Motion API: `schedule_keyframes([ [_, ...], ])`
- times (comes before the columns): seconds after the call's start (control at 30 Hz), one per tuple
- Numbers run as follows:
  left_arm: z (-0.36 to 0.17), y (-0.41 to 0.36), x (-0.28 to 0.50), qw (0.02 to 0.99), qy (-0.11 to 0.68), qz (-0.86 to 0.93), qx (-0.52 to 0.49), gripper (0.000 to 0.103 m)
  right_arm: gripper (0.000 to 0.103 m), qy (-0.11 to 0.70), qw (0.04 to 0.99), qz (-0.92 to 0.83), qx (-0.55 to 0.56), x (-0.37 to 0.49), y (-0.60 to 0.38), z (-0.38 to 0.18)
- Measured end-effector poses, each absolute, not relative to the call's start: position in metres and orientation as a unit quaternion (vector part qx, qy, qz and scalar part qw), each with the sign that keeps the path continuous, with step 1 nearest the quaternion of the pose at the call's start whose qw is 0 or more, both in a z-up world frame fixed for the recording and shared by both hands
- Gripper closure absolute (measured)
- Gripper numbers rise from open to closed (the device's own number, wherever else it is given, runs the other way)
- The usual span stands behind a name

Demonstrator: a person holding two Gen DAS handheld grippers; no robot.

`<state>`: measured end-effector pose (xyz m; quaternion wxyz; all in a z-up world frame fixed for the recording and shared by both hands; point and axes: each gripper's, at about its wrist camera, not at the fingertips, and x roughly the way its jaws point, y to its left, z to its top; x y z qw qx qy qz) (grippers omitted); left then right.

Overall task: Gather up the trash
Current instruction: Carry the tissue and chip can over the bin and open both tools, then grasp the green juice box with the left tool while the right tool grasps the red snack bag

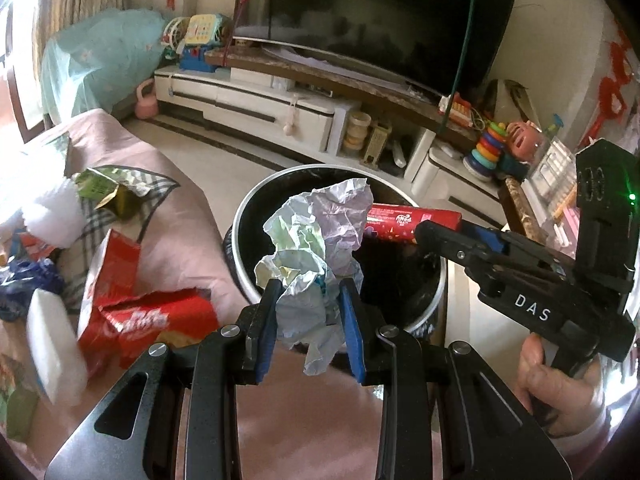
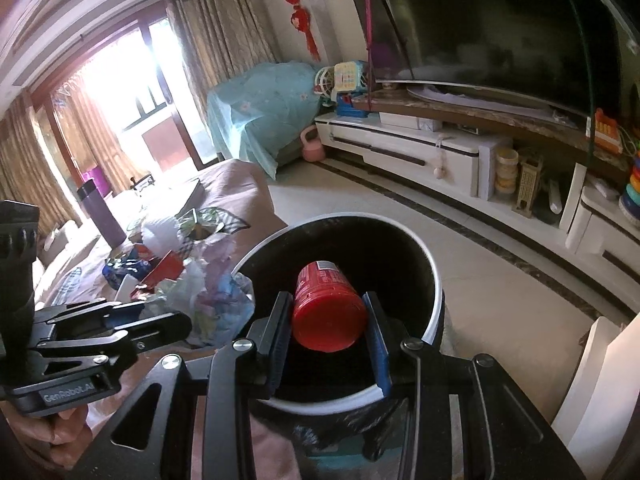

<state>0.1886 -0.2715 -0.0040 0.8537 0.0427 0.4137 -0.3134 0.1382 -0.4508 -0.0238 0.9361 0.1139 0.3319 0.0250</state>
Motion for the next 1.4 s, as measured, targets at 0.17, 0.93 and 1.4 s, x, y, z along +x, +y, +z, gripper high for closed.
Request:
schedule_keyframes([
  [0.17,-0.008,-0.280,0.197,0.851,0.420,-0.311,0.047,0.073,0.067,0.340,0.933,0.023,0.114,0.151,-0.458,-0.027],
  [0.93,-0.004,-0.187,0.146,0.887,0.382,-0.260,0.010,0.025,0.003,0.301,0.934,0.046,0.187,0.122,-0.425,-0.023],
  [1.4,-0.023,-0.103,0.114,0.899,0.385,-0.206,-0.017,0.019,0.002,0.324,0.927,0.091,0.169,0.111,-0.351,-0.041],
])
